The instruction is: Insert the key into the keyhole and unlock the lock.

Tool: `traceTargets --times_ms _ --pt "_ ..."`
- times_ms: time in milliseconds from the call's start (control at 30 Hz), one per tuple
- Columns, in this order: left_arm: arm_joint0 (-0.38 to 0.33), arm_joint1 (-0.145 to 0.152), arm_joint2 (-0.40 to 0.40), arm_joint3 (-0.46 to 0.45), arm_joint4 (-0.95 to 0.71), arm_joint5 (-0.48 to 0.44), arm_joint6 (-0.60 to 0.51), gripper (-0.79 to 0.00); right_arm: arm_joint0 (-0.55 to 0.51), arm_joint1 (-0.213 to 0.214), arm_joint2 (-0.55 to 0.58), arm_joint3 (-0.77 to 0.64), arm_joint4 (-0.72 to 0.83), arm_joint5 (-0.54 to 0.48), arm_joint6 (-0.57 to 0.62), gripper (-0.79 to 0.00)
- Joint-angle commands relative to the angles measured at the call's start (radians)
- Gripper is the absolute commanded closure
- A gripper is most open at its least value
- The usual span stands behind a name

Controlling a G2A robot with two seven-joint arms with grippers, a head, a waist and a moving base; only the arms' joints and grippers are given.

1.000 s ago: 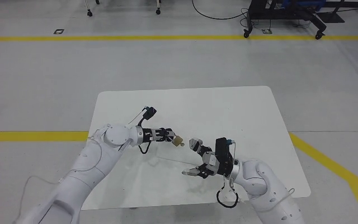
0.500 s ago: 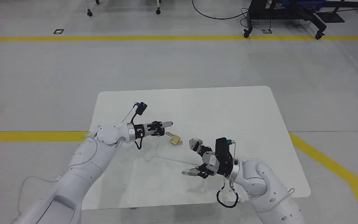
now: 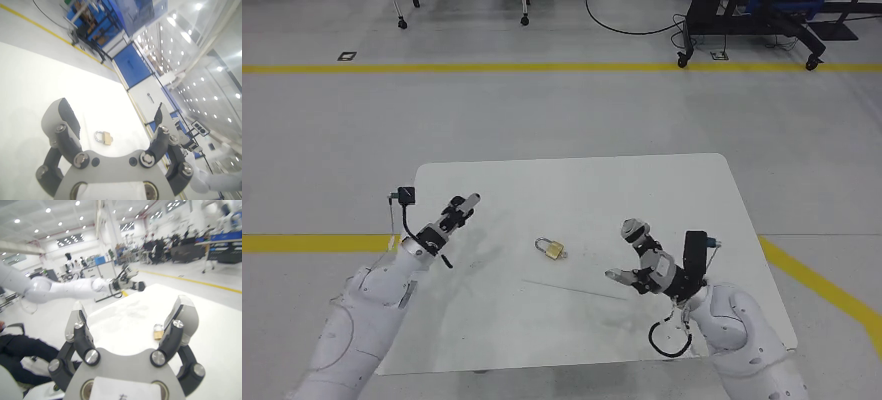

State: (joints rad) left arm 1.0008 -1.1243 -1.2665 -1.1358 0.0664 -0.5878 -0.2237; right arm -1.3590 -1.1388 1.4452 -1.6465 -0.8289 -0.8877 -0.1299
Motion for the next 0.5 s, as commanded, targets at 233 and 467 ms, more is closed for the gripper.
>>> traceTargets --times_ms 233,467 --pt "0.19 0.01 -0.13 -0.287 0.171 0.28 0.364 -0.785 -0.124 -0.008 0.136 -0.035 -0.189 0.173 -0.426 -0.785" --pt "0.192 0.01 -0.13 -0.286 0.177 0.281 0.364 -0.785 -0.123 -0.007 0.134 -0.035 -0.168 0.176 -0.394 -0.785"
